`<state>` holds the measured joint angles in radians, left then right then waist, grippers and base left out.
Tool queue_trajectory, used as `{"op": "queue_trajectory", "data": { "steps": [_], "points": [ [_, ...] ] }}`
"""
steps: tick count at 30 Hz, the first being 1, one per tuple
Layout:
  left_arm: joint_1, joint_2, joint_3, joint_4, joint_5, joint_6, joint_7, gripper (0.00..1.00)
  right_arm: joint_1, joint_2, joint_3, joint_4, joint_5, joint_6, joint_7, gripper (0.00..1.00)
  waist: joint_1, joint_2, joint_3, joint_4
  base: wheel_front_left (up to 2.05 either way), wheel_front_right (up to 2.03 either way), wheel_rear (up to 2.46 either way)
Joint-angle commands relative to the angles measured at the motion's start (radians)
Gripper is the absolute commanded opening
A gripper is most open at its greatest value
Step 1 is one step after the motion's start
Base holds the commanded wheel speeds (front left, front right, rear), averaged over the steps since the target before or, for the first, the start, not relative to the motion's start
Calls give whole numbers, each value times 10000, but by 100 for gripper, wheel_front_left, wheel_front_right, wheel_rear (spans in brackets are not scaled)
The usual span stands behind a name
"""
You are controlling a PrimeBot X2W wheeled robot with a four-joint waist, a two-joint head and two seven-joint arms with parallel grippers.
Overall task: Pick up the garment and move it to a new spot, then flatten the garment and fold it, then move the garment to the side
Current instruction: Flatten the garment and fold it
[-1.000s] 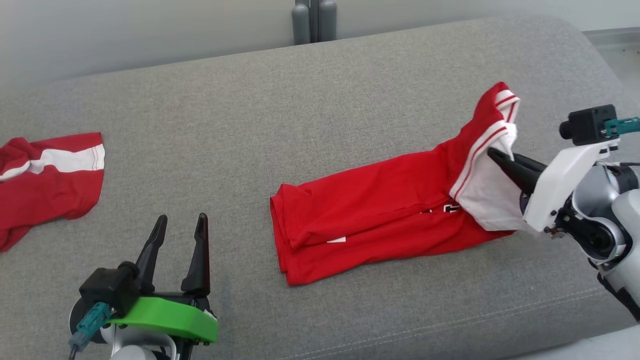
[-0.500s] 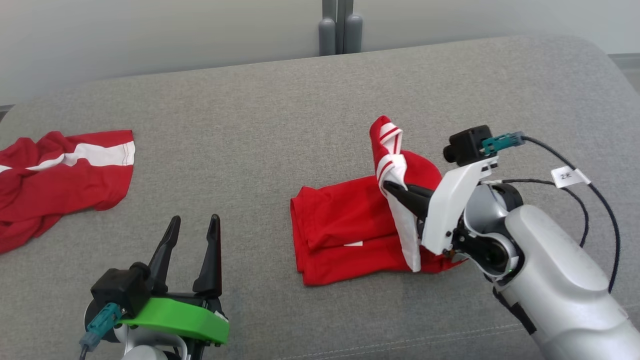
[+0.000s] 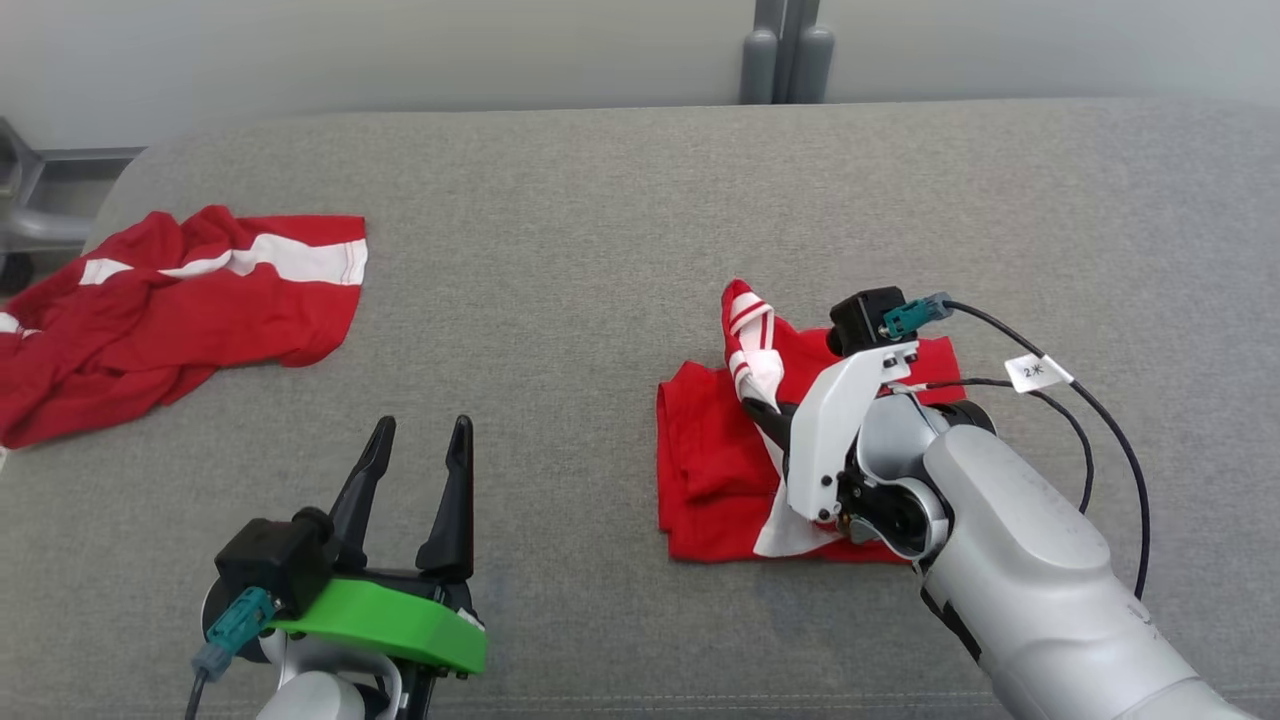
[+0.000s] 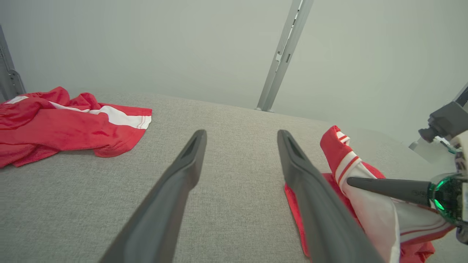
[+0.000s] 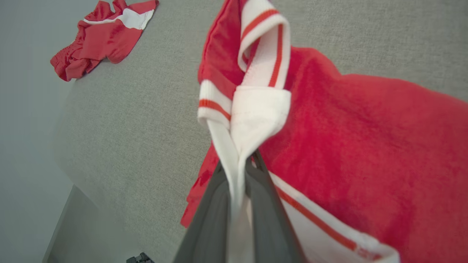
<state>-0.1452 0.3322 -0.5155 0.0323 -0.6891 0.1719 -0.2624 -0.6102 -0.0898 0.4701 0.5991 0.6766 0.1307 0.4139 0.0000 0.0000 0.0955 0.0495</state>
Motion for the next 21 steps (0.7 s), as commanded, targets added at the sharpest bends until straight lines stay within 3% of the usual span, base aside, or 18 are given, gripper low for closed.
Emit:
{"op": "queue_trajectory", "data": {
  "steps": [1,3,5,6,7,8,9,13,21],
  "points": [
    [-212,-69,-5,44,61,-81,-31,100,-252,103,-12,469,-234,0,-95,0,0,0,131,400,0,0,0],
    [-253,-129,-33,116,81,-127,-32,100,-399,186,-21,940,-388,0,-125,0,0,0,166,537,0,0,0],
    [-321,-190,-45,166,108,-155,-34,100,-554,261,-43,1356,-507,0,-161,34,0,0,195,645,0,0,0],
    [-321,-190,-45,166,108,-155,-34,100,-554,261,-43,1356,-507,0,-161,34,0,0,195,645,0,0,0],
    [-329,-201,-43,184,126,-170,-35,100,-639,286,-36,1531,-559,0,-244,48,0,0,206,680,0,0,0],
    [-333,-220,-42,191,144,-184,-35,100,-706,307,-20,1708,-567,0,-274,86,0,0,213,713,0,0,0],
    [-335,-232,-40,206,156,-192,-36,100,-771,325,-26,1862,-586,0,-315,100,0,0,217,735,0,0,0],
    [-342,-278,28,234,166,-211,-38,100,-1051,372,154,2148,-437,0,-392,100,0,0,217,727,0,0,0],
    [-82,-326,55,132,277,-76,-28,100,-1538,371,793,1190,841,0,-238,100,0,0,86,298,0,0,0]
  ]
}}
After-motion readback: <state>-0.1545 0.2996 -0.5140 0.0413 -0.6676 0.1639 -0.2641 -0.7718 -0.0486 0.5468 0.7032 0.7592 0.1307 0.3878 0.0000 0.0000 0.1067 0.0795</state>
